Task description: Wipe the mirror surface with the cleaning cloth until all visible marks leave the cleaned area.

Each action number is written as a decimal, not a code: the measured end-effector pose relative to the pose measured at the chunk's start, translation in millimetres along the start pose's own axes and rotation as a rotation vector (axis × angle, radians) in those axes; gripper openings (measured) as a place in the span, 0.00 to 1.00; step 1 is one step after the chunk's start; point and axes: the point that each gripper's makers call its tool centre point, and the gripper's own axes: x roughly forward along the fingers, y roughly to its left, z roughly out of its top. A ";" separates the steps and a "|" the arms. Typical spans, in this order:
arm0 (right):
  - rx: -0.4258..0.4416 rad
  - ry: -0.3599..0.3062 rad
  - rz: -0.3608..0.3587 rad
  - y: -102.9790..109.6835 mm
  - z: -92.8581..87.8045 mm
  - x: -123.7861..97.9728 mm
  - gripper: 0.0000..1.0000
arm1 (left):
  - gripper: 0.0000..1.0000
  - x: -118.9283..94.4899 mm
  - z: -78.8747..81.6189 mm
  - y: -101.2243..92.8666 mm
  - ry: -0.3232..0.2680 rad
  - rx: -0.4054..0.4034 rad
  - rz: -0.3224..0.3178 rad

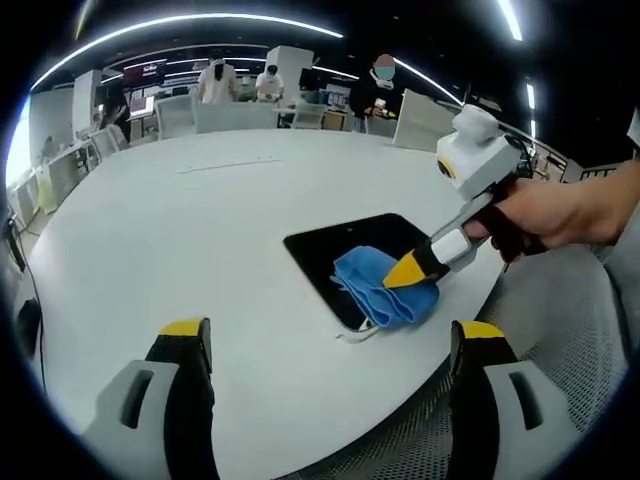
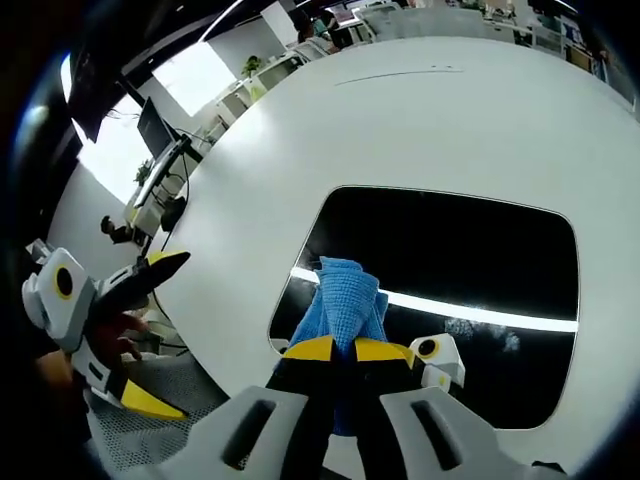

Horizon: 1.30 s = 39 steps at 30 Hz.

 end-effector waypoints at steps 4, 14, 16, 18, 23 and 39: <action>-0.006 0.002 0.002 3.1 1.1 2.2 0.00 | 0.99 0.7 -0.7 -0.3 0.004 0.003 -0.003; -0.017 0.018 0.016 21.9 4.3 12.7 0.00 | 0.99 1.5 -3.0 -1.3 0.015 0.011 -0.010; -0.022 0.017 0.017 24.2 5.6 14.7 0.00 | 0.99 0.8 -2.5 -0.7 0.013 0.009 -0.005; -0.019 0.016 0.014 24.6 6.0 15.1 0.00 | 0.99 0.5 -2.4 -0.5 0.012 0.006 -0.004; -0.047 0.024 0.016 24.2 5.5 14.9 0.00 | 0.98 0.8 -2.0 -2.0 0.012 0.009 -0.011; -0.047 0.037 0.010 24.2 5.0 14.5 0.00 | 0.98 1.0 -0.6 -1.8 0.004 -0.003 -0.013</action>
